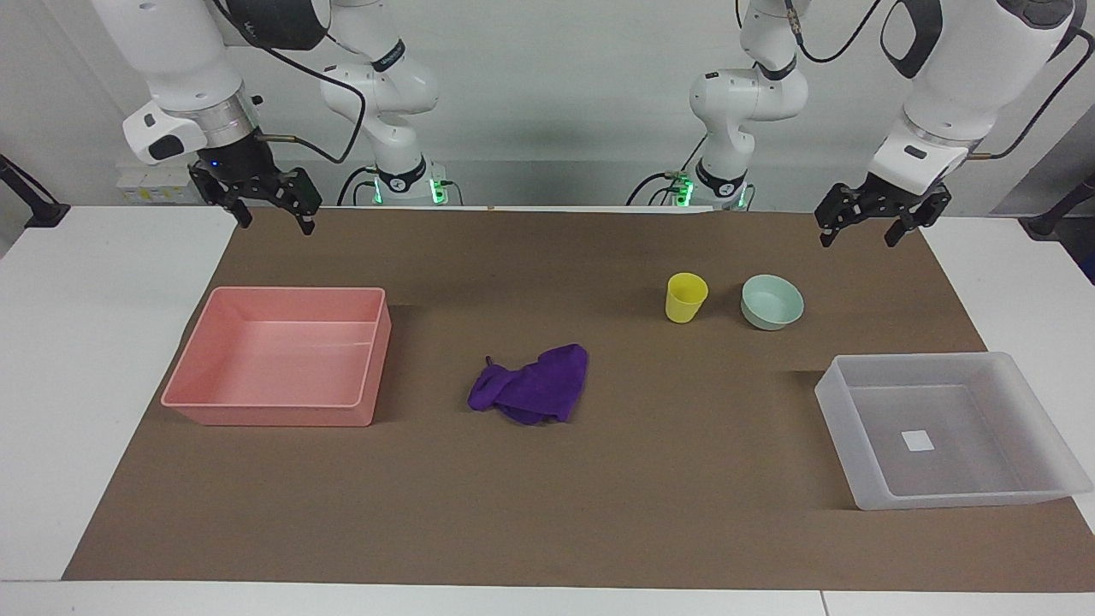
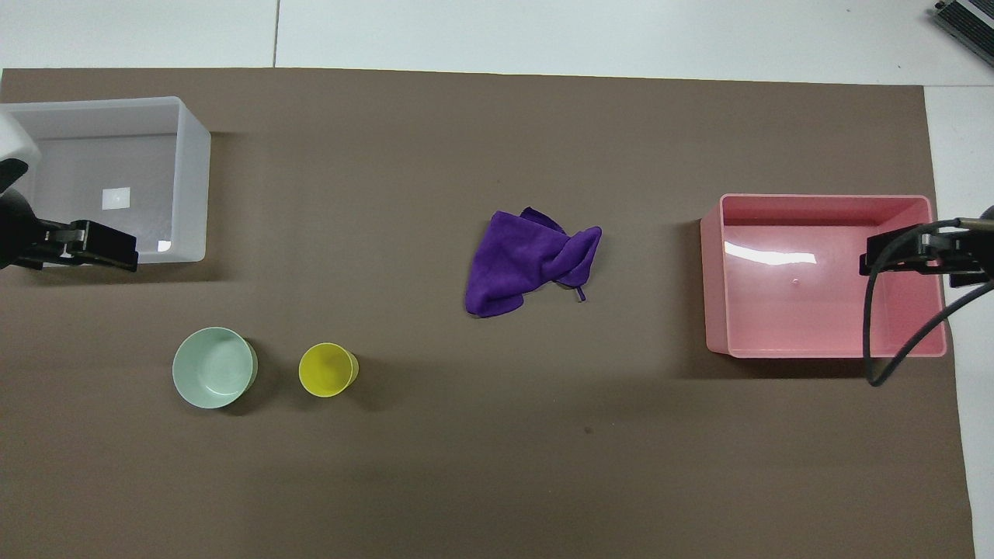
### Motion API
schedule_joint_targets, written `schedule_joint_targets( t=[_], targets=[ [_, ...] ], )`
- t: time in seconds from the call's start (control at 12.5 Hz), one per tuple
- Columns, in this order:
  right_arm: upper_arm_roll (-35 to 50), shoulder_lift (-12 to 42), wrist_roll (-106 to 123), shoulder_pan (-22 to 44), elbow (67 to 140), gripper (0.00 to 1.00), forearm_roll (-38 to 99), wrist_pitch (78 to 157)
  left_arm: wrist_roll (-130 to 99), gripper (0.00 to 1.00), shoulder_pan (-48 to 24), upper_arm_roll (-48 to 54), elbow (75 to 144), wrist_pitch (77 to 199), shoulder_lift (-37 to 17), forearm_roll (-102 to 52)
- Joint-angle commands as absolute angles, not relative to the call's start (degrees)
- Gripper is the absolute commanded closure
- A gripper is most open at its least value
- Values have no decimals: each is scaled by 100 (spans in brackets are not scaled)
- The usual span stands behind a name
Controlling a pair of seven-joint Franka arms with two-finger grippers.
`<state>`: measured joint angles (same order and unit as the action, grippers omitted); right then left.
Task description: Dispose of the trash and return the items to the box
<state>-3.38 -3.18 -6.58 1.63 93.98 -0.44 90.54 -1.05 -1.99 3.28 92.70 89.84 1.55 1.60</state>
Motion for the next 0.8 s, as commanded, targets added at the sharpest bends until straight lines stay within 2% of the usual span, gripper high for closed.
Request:
schedule_joint_targets(
  t=[0.0, 0.48, 0.72],
  targets=[
    [-325, -439, -536, 202, 9527, 0, 53, 9141, -105, 0, -211, 316, 9114, 8833, 88, 229],
    [-325, -396, -422, 281, 9633, 0, 132, 9483, -114, 0, -272, 316, 9123, 8833, 79, 229],
    [-316, 16, -886, 912, 9799, 0, 185, 10332, -141, 0, -281, 316, 9123, 8833, 79, 229]
  ],
)
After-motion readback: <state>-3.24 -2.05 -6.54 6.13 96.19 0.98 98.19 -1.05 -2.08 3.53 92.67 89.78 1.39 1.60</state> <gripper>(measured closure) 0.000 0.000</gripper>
